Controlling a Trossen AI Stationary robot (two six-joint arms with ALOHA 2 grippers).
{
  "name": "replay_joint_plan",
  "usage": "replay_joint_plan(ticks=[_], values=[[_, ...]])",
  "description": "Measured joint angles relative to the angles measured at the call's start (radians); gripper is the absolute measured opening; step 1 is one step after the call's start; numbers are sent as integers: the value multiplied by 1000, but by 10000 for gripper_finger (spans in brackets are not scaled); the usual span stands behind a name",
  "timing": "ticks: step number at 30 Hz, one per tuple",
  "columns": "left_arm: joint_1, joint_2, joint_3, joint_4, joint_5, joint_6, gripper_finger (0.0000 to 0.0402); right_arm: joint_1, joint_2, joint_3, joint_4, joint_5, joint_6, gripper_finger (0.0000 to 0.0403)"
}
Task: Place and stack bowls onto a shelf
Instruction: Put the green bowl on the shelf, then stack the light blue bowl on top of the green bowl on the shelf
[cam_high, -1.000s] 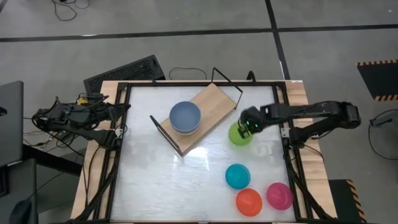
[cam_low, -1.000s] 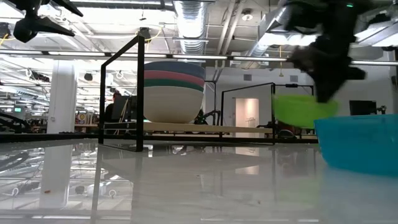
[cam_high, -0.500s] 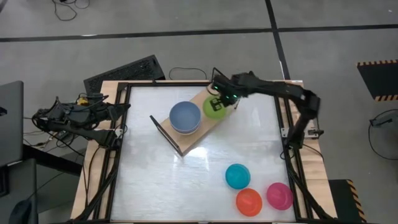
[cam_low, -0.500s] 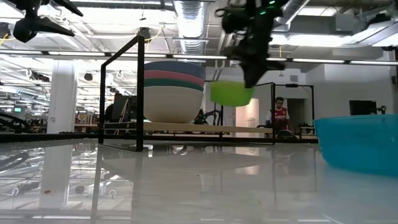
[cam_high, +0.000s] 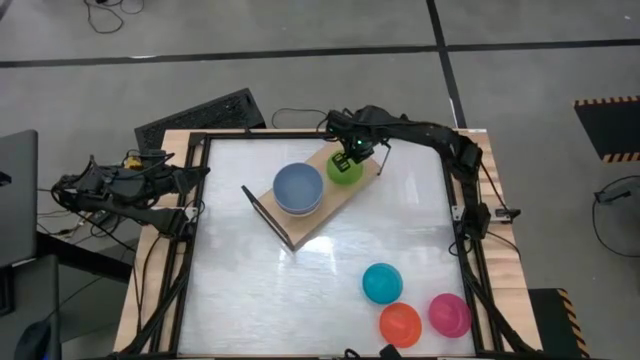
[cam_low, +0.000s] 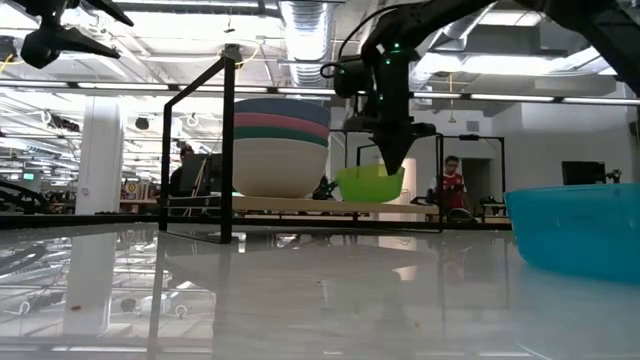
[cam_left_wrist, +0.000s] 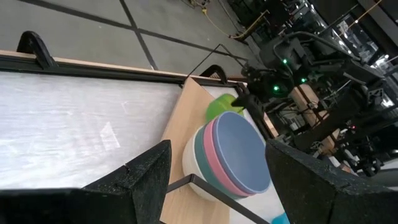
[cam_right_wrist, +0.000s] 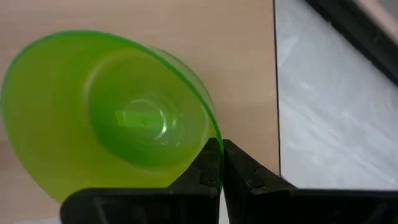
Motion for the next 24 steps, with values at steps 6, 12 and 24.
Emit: replay_joint_plan(ticks=[6,12,24], values=[[0,0,0,0,-9,20,245,4,-28,-6,36,55,-2,98],[0,0,0,0,-11,31,245,-11,-52,-5,37,28,-1,185],[0,0,0,-1,7,38,245,172,-367,-4,-113,-33,123,195]])
